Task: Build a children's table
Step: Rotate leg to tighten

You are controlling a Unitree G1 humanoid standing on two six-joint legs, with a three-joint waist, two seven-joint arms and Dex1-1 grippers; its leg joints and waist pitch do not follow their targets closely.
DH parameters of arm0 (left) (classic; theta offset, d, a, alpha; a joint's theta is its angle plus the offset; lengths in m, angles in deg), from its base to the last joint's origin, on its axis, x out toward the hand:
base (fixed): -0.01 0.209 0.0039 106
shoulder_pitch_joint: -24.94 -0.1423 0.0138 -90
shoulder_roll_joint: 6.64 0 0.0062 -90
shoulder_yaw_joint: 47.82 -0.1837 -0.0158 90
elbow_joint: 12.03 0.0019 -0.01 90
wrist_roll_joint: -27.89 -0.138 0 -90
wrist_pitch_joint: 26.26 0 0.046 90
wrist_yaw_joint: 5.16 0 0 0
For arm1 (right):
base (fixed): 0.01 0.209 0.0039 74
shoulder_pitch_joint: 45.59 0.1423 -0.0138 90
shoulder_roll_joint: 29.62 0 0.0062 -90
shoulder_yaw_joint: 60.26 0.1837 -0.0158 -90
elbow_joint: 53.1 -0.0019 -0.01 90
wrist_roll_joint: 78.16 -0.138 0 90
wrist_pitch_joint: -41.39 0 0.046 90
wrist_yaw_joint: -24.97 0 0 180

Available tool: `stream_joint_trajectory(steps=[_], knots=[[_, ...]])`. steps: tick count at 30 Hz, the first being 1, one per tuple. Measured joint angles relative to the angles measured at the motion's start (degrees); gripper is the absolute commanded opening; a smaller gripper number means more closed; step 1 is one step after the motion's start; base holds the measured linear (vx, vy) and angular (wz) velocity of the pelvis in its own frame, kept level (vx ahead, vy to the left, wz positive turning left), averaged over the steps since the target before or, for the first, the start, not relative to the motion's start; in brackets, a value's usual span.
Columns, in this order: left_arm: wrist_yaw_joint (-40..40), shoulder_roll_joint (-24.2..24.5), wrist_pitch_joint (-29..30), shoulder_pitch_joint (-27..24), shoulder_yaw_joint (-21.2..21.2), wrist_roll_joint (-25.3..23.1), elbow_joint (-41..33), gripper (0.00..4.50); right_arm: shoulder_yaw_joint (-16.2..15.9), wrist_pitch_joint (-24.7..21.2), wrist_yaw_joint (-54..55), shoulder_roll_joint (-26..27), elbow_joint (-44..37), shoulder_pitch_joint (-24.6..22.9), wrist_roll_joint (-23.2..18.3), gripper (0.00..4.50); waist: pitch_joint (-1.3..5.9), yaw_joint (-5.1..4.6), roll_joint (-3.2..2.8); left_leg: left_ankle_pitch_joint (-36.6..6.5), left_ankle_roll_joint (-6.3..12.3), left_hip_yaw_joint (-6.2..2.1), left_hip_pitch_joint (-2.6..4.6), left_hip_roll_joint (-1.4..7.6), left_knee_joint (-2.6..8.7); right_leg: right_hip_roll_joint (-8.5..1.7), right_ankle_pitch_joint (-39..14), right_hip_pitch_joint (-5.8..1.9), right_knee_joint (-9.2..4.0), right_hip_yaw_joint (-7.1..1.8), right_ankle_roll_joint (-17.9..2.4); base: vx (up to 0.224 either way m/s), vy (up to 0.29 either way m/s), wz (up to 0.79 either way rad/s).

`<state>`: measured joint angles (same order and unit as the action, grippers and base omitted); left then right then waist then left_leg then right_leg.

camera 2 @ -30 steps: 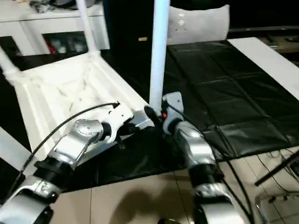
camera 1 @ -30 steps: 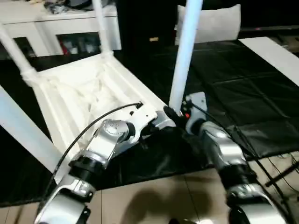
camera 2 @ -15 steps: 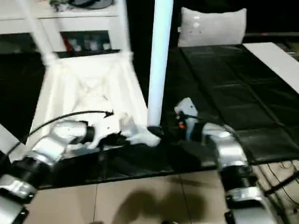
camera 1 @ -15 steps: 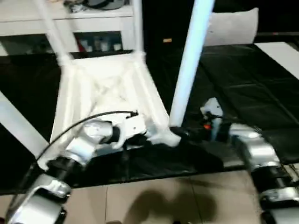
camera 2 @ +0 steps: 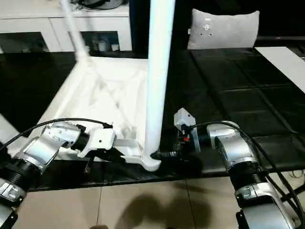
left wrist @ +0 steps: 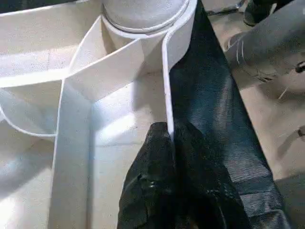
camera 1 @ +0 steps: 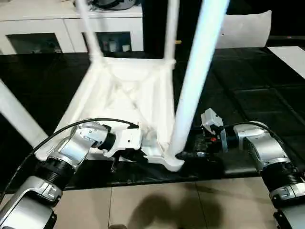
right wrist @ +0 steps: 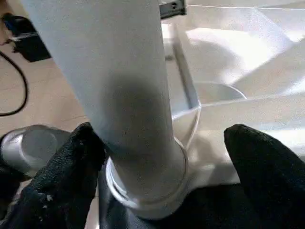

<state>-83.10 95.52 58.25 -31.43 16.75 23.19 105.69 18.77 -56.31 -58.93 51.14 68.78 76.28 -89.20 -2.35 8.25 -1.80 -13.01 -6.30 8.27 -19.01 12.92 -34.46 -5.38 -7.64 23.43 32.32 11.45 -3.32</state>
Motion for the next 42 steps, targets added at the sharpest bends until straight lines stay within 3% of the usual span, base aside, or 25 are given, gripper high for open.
stream_joint_trajectory(steps=[20,28,30,34,37,39,42], knots=[[-0.6,-0.1,-0.1,0.1,0.1,0.6,0.1,0.00,-0.7,-3.9,-4.7,1.7,1.0,0.3,-2.8,2.43,0.00,0.03,0.01,0.0,0.00,0.01,0.00,0.00,0.00,0.00,0.0,0.00,0.01,0.00,0.0,0.000,0.000,0.00],[2.5,-2.1,11.0,-1.6,3.1,2.1,-2.7,0.00,0.5,-5.0,1.3,3.3,-1.3,-0.9,-2.1,2.14,0.01,-0.26,0.00,0.1,-0.08,0.05,0.07,0.00,-0.02,0.00,0.0,0.01,0.10,-0.05,0.0,0.000,0.000,0.00],[8.4,-4.1,15.1,-1.6,4.9,0.9,-2.6,0.00,2.6,-3.9,10.9,6.3,-0.1,-0.6,0.0,2.07,0.00,-1.48,0.02,0.1,-0.42,0.07,0.20,-0.07,-0.06,0.01,0.0,0.00,0.21,-0.07,0.0,0.000,0.000,0.00],[19.3,-9.9,22.1,-1.7,7.8,0.2,-2.3,0.00,7.1,-5.3,29.3,11.4,2.6,1.2,2.3,2.02,-0.02,-4.98,0.05,0.0,-0.65,0.06,0.15,-0.02,-0.21,0.10,0.0,-0.06,-0.14,0.33,0.1,0.000,0.000,0.00],[26.3,-14.1,25.2,-1.6,9.3,-0.2,-2.0,0.00,9.5,-6.7,40.9,15.2,4.1,2.8,3.0,2.02,-0.02,-6.73,0.04,0.0,-0.65,-0.02,0.04,0.01,-0.22,0.10,0.0,-0.04,-0.33,0.50,0.1,0.000,0.000,0.00],[28.6,-15.4,26.3,-1.6,9.9,-0.2,-2.0,0.00,10.1,-6.5,44.2,16.3,4.8,3.5,3.4,2.02,-0.02,-7.17,0.04,0.0,-0.62,-0.06,-0.01,0.00,-0.19,0.10,0.0,-0.04,-0.35,0.53,0.1,0.000,0.000,0.00],[30.3,-16.5,27.0,-1.3,10.1,-0.8,-2.0,0.00,10.3,-4.0,46.1,17.2,5.4,3.5,4.6,2.69,-0.01,-7.13,0.03,0.0,-0.53,-0.10,-0.02,-0.03,-0.05,0.09,0.0,-0.04,-0.36,0.50,0.1,0.000,0.000,0.00]])
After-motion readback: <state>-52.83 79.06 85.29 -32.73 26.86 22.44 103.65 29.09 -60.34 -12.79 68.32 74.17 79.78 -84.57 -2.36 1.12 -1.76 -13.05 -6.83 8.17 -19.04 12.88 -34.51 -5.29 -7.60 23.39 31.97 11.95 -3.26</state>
